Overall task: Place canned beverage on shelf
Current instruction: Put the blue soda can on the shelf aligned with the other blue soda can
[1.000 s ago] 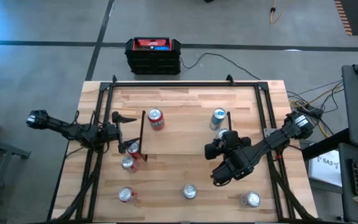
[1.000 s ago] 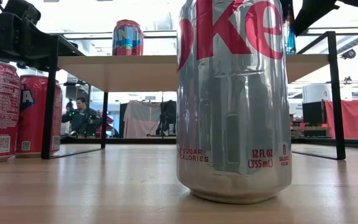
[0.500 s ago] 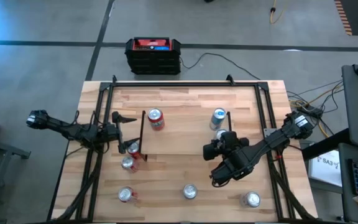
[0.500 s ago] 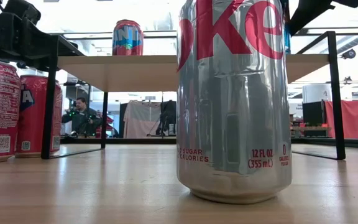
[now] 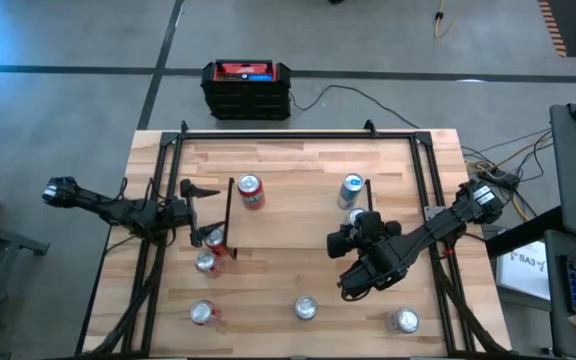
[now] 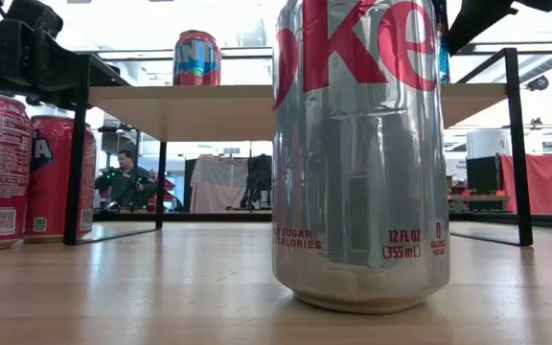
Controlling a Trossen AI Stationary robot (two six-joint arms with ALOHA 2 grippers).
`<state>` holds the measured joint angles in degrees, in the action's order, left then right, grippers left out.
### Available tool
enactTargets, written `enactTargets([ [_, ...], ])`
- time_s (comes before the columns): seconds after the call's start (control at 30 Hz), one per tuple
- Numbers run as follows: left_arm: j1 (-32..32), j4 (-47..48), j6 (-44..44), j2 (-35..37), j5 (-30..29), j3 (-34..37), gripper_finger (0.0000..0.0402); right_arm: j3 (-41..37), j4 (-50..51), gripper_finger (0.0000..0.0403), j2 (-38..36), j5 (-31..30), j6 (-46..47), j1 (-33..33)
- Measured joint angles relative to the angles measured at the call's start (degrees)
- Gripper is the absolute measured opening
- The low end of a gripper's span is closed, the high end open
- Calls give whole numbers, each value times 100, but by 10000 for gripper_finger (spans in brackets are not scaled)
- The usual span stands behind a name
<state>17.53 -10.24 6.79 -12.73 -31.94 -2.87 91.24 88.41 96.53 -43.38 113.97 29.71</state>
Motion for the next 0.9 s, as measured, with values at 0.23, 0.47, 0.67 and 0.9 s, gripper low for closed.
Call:
enactTargets([
  [0.23, -1, 0, 0, 2, 0, 0, 400, 0, -34, 248, 0, -11, -2, -2],
  [0.47, 0, 0, 0, 1, 0, 0, 400, 0, -36, 249, 0, -11, -11, -2],
  [0.67, -1, 0, 0, 2, 0, 0, 400, 0, -51, 287, 0, 98, 0, -2],
  [0.9, -1, 0, 0, 0, 0, 0, 400, 0, -47, 338, 0, 277, -2, -2],
])
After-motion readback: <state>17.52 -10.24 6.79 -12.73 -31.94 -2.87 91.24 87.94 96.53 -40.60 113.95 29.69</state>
